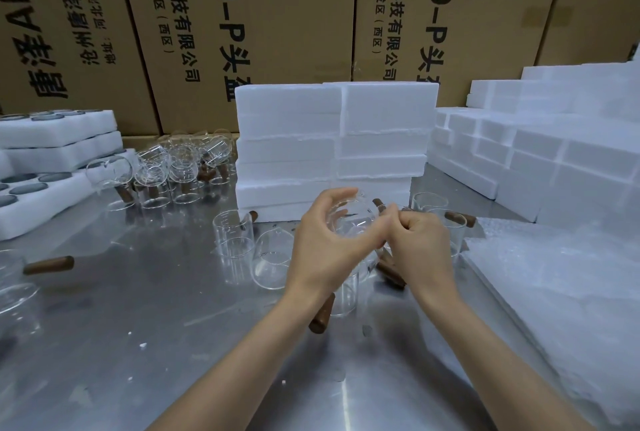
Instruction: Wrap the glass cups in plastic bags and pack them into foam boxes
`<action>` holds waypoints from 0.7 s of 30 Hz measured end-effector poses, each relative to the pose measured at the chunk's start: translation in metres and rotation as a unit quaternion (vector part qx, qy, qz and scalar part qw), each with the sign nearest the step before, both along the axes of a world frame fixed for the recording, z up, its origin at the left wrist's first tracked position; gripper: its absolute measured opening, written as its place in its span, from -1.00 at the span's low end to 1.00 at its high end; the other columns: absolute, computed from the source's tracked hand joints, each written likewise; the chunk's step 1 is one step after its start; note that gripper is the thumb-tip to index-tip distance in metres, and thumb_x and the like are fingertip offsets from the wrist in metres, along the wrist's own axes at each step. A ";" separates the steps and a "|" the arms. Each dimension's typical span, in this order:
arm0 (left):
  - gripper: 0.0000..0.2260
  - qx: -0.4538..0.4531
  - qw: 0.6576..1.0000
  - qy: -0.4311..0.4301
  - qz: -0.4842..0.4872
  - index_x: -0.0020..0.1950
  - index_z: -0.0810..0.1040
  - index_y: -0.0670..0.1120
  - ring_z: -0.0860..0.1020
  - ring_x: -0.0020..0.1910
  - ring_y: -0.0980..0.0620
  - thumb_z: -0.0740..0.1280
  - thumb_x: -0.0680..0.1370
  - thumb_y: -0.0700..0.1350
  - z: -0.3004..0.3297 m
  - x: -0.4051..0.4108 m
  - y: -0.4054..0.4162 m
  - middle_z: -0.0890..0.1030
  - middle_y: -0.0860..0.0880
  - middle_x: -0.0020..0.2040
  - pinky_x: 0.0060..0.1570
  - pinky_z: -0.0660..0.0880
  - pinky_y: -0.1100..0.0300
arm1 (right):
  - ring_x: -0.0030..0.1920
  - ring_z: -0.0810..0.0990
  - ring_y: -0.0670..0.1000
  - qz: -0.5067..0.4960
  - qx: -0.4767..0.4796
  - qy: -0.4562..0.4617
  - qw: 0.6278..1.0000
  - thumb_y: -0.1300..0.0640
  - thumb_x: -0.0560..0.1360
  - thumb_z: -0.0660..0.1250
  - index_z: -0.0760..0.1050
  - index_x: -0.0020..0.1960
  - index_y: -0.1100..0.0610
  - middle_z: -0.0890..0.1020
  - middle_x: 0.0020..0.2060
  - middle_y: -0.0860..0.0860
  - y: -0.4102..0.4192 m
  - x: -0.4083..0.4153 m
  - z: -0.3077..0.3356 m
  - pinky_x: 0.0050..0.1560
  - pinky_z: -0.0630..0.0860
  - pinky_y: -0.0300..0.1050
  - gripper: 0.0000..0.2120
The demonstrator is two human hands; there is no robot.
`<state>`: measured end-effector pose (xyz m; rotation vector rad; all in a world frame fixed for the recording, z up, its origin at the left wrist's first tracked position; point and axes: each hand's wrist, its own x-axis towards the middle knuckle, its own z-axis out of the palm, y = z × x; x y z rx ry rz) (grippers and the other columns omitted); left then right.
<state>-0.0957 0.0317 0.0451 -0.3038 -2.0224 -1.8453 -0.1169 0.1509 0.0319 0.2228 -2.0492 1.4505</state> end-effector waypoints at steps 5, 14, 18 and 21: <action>-0.35 -0.120 0.991 0.028 -0.060 0.32 0.43 0.12 0.46 0.25 0.28 0.60 0.30 -0.10 0.002 -0.001 -0.014 0.48 0.27 0.23 0.23 0.42 0.34 | -0.66 0.22 -0.09 -0.001 0.008 -0.023 1.000 0.17 0.55 0.18 0.31 -0.69 0.08 0.19 -0.75 -0.08 0.007 -0.003 0.007 -0.55 0.17 -0.32 -0.40; -0.34 -0.037 0.966 -0.039 -0.251 0.34 0.48 0.11 0.45 0.32 0.20 0.57 0.28 -0.20 0.014 -0.008 -0.046 0.53 0.17 0.30 0.31 0.41 0.21 | -0.66 0.16 -0.12 0.056 -0.061 -0.095 0.992 0.17 0.53 0.21 0.34 -0.71 0.11 0.28 -0.71 -0.06 0.011 -0.007 0.008 -0.55 0.19 -0.31 -0.40; -0.52 0.075 0.951 -0.070 -0.293 0.22 0.60 0.03 0.54 0.25 0.11 0.47 0.35 -0.31 0.013 -0.008 -0.048 0.56 0.12 0.28 0.01 0.53 0.32 | -0.62 0.17 -0.07 0.068 -0.082 -0.092 0.990 0.15 0.55 0.23 0.40 -0.55 0.29 0.27 -0.67 0.00 0.009 -0.007 0.008 -0.57 0.17 -0.34 -0.50; -0.67 0.126 0.950 -0.093 -0.271 0.08 0.69 0.02 0.57 0.21 0.07 0.53 0.34 -0.19 0.011 -0.009 -0.044 0.63 0.05 0.20 0.11 0.53 0.29 | -0.64 0.17 -0.10 0.062 -0.066 -0.068 0.994 0.14 0.57 0.23 0.38 -0.62 0.20 0.27 -0.72 -0.06 0.008 -0.005 0.007 -0.58 0.17 -0.39 -0.43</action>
